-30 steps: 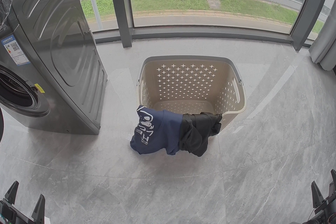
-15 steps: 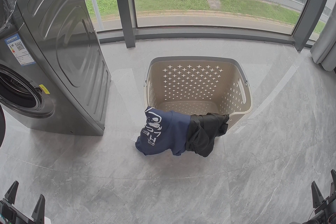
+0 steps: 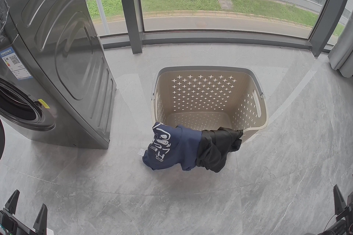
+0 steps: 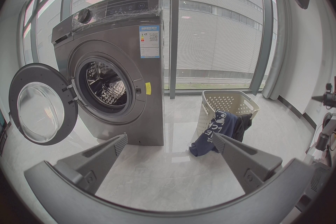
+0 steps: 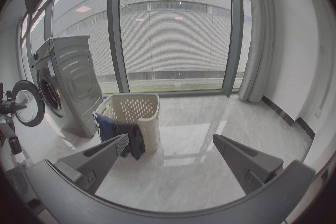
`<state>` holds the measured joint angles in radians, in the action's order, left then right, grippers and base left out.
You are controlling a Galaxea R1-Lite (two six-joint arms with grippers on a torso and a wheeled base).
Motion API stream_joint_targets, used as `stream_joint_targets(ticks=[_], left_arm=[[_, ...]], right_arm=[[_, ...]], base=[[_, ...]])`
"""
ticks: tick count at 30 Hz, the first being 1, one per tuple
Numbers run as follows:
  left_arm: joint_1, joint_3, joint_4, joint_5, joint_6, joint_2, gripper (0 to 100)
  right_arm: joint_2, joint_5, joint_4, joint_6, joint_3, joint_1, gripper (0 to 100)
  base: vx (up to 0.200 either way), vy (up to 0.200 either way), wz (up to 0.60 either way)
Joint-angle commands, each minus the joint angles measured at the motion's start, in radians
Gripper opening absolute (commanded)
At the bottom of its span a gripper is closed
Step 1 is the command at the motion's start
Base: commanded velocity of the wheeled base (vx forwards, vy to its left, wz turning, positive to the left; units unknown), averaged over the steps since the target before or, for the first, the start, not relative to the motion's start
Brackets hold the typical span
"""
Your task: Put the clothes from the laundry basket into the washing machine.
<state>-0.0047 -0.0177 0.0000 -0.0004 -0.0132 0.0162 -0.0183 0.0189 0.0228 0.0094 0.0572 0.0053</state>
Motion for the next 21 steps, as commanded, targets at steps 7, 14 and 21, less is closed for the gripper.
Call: stream_joint_targets(ticks=[7,14,21], left_arm=[[-0.001,0.018,0.0,-0.001,-0.005,-0.015,100],[-0.001,0.018,0.0,-0.001,-0.007,-0.015,100],[-0.001,0.018,0.0,-0.001,-0.014,-0.015,100]], right_arm=[[-0.502,-0.113,0.048,0.049,0.113,0.061,100],[-0.879,-0.128,0.335,0.06,0.092,0.28,100],[-1.183,-0.114,0.628,0.063,0.082,0.324,100]], base=[[0.0,0.0,0.0],[0.0,0.0,0.0],[0.0,0.0,0.0]])
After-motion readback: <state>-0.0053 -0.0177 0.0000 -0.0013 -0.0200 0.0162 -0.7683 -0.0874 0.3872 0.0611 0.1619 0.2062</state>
